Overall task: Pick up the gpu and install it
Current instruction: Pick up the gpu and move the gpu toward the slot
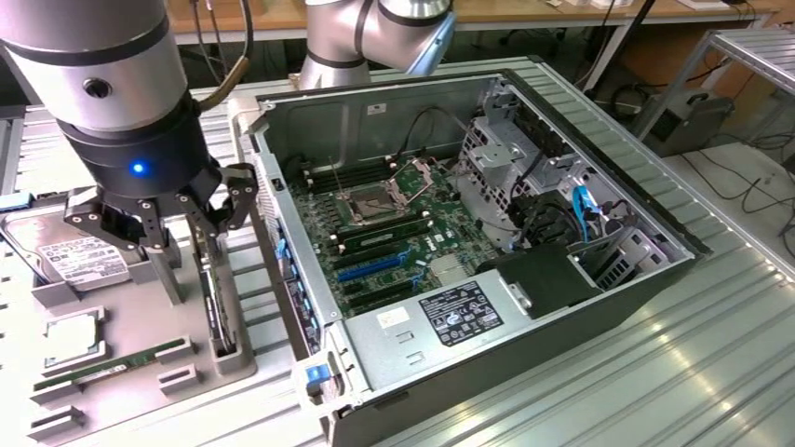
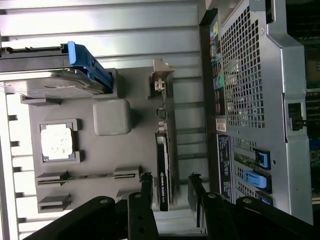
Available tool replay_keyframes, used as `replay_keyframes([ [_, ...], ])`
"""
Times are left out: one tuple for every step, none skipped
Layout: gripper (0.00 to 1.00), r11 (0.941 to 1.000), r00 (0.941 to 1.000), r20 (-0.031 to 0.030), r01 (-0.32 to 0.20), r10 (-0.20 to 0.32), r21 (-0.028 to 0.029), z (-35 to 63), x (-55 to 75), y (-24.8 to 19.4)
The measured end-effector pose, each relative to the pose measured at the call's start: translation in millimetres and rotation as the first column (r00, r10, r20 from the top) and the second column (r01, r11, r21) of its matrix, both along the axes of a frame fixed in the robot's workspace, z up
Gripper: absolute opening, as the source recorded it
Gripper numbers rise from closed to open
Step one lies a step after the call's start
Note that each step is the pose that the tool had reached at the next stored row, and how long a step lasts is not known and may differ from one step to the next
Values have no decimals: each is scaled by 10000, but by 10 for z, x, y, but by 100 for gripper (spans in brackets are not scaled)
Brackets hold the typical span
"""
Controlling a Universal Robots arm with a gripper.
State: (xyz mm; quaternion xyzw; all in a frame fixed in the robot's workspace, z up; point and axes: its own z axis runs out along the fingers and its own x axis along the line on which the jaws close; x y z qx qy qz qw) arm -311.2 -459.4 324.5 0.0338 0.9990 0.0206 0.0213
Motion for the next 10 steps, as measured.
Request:
replay_keyframes([
  [42,10000,10000,0,-3,3,0,-17,0,-2],
  [42,10000,10000,0,-6,6,0,-40,0,-5],
  [42,10000,10000,0,-9,9,0,-58,0,-8],
  [42,10000,10000,0,-9,9,0,-76,0,-11],
  [42,10000,10000,1,-10,10,1,-94,0,-13],
  [42,10000,10000,0,-12,12,0,-116,0,-16],
  [42,10000,10000,0,-13,13,0,-134,0,-19],
  [42,10000,10000,0,-13,13,0,-152,0,-21],
  [42,10000,10000,0,-14,14,0,-172,0,-23],
  [42,10000,10000,0,-14,14,0,-204,0,-24],
])
